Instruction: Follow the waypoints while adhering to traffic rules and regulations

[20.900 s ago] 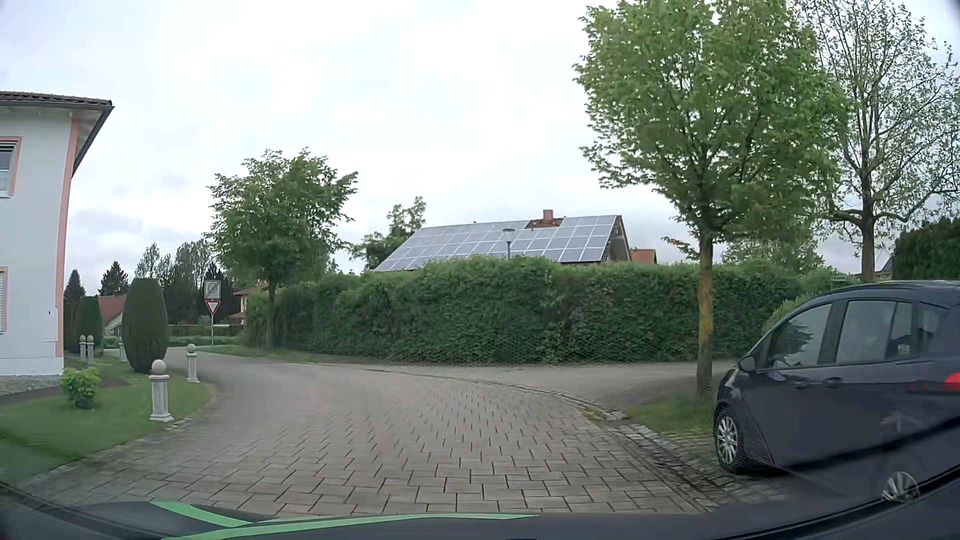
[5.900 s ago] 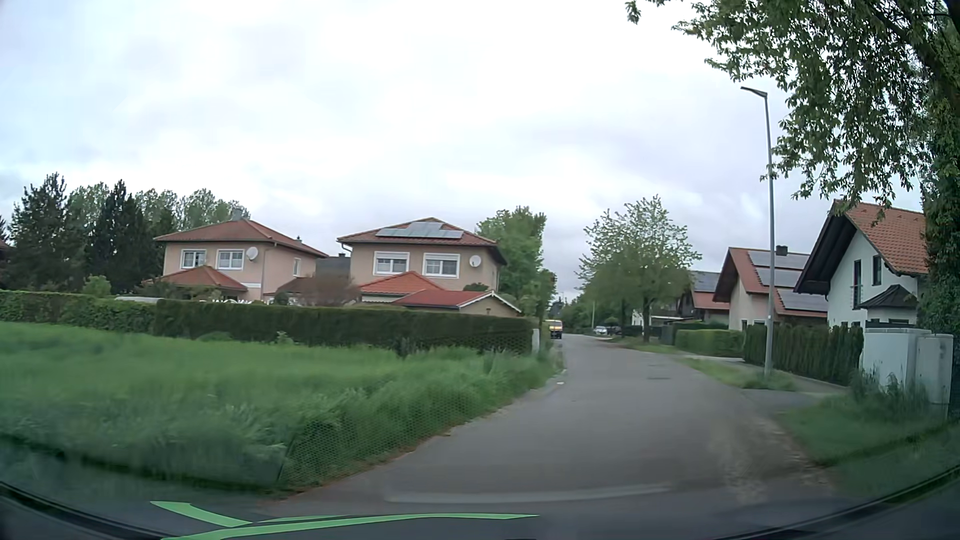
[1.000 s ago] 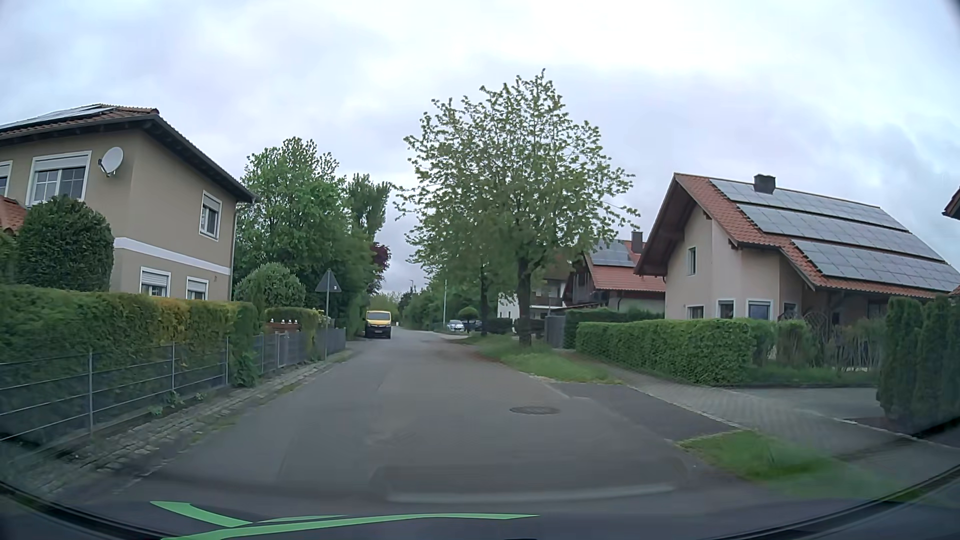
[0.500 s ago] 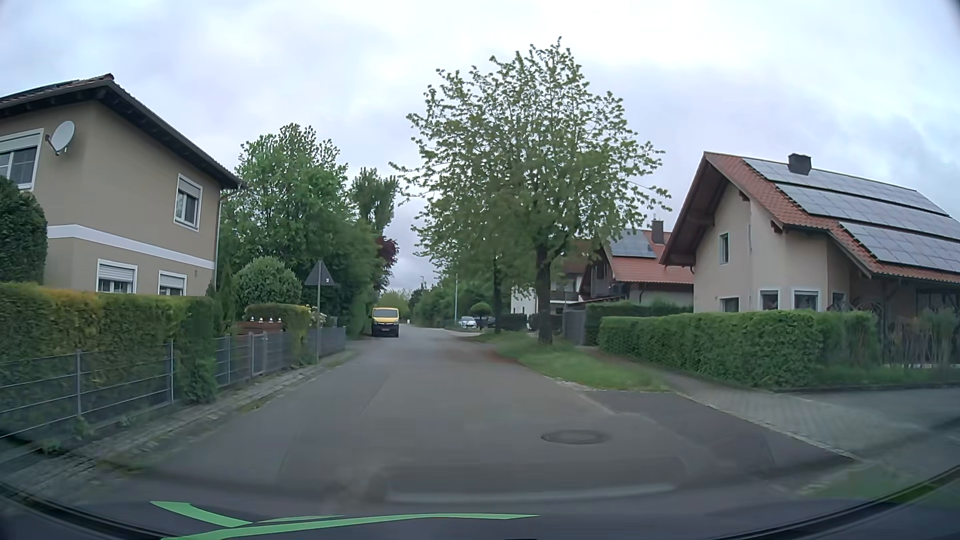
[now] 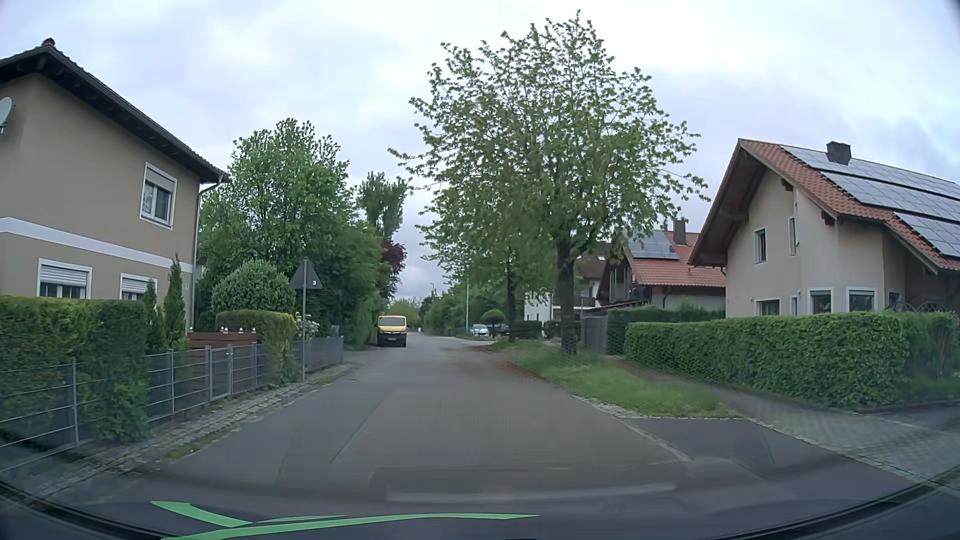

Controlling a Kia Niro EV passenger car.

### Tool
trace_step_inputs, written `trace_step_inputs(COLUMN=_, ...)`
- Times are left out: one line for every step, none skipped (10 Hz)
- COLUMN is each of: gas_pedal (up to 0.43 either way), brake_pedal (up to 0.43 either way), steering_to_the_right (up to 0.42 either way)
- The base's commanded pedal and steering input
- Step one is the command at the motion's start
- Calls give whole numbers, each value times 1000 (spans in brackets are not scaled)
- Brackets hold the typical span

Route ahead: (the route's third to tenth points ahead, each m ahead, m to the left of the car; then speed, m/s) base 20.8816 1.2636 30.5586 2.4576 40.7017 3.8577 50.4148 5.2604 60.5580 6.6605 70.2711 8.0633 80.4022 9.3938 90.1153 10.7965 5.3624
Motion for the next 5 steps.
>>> trace_step_inputs(gas_pedal=59, brake_pedal=0, steering_to_the_right=-20)
trace_step_inputs(gas_pedal=59, brake_pedal=0, steering_to_the_right=-20)
trace_step_inputs(gas_pedal=59, brake_pedal=0, steering_to_the_right=-19)
trace_step_inputs(gas_pedal=59, brake_pedal=0, steering_to_the_right=-19)
trace_step_inputs(gas_pedal=59, brake_pedal=0, steering_to_the_right=-19)
